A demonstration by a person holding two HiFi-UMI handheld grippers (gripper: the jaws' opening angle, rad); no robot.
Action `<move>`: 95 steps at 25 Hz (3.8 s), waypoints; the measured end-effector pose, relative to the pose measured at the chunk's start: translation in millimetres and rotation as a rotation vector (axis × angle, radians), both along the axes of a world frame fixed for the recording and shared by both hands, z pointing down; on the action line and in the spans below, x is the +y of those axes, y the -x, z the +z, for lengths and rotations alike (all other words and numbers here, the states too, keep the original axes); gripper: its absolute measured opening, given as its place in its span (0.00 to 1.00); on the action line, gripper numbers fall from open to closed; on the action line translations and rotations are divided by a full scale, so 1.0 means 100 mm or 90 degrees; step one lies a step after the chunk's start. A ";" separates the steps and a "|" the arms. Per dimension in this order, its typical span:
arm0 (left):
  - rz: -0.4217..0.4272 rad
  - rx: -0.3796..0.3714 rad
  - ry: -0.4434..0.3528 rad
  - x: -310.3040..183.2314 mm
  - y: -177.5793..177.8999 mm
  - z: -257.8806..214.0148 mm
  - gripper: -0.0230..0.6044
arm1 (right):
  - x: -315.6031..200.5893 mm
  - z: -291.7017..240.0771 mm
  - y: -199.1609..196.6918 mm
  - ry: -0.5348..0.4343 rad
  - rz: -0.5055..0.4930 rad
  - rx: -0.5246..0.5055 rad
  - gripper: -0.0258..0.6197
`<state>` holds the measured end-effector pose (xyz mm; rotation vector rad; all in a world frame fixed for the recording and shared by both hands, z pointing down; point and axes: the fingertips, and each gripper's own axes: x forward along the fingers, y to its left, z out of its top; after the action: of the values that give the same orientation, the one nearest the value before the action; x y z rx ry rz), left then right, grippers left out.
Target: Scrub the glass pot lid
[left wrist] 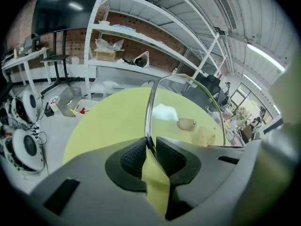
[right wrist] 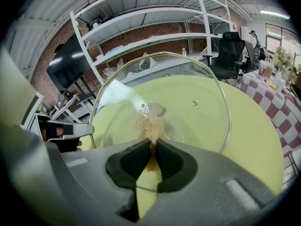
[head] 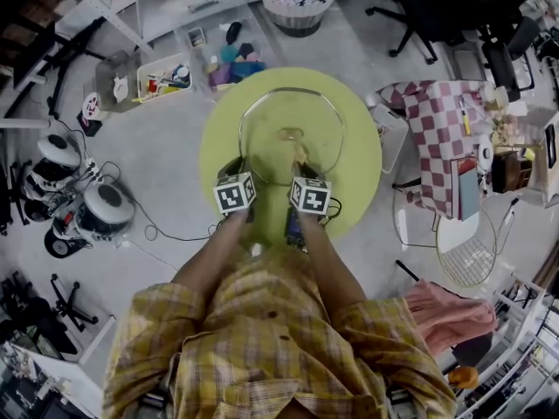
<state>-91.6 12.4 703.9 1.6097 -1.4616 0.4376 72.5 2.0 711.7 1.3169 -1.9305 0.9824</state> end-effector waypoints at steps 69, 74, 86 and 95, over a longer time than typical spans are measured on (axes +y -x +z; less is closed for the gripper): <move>0.010 0.039 0.002 -0.03 0.06 0.05 0.13 | -0.47 -0.25 1.45 -0.022 -0.141 -0.129 0.10; 0.017 0.037 -0.001 -0.05 0.06 0.03 0.13 | -0.48 -0.26 1.44 -0.024 -0.144 -0.137 0.10; 0.018 0.040 0.006 -0.07 0.03 0.01 0.13 | -0.33 -0.20 1.29 -0.026 -0.158 -0.113 0.10; 0.026 0.036 0.008 -0.06 0.02 0.01 0.13 | -0.16 -0.11 1.20 -0.022 -0.126 -0.097 0.10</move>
<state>-94.0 6.6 704.7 1.6317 -1.3827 0.4212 -47.6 -13.8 700.4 1.0719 -2.1536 0.9775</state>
